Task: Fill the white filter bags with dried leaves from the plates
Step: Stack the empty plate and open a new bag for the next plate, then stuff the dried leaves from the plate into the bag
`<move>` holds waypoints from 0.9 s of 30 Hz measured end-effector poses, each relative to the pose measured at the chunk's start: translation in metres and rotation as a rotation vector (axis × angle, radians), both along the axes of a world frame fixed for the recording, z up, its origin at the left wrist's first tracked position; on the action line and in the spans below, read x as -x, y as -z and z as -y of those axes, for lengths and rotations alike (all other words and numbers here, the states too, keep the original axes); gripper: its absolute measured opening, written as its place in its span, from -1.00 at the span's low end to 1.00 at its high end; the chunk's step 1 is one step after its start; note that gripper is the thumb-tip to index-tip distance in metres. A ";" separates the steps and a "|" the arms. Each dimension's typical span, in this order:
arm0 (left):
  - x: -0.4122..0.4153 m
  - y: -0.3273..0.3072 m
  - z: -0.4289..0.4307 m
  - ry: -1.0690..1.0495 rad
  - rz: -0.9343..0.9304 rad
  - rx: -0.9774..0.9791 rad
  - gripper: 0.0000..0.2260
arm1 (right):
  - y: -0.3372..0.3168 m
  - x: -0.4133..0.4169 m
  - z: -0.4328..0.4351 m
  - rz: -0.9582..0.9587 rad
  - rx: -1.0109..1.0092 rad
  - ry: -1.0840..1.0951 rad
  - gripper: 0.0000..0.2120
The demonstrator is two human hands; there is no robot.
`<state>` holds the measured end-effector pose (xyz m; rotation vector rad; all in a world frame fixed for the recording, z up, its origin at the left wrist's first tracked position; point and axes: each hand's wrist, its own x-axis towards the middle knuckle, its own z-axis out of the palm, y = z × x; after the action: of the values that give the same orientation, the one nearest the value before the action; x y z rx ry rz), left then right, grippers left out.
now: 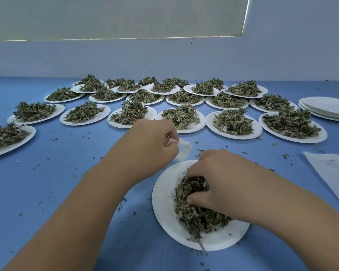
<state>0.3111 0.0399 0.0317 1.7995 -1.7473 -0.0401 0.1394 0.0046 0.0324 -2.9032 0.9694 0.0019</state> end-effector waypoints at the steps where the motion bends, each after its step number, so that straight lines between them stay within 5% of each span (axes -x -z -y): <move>1: 0.000 0.000 0.000 0.001 0.004 0.001 -0.87 | 0.000 0.000 0.000 0.001 -0.001 0.000 -0.68; 10: 0.001 0.000 0.001 0.003 -0.031 -0.003 -0.88 | 0.001 -0.001 0.003 0.086 0.024 -0.001 -0.81; 18: 0.001 0.001 0.000 0.000 -0.092 -0.002 -0.89 | -0.015 0.016 0.017 0.329 -0.283 0.057 -0.95; 27: 0.003 0.001 0.001 0.010 -0.093 -0.018 -0.88 | -0.015 0.018 0.027 0.407 -0.312 0.112 -0.90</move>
<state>0.3083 0.0393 0.0304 1.7735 -1.6956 -0.1416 0.1210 -0.0226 0.0470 -2.4291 0.9535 -0.3906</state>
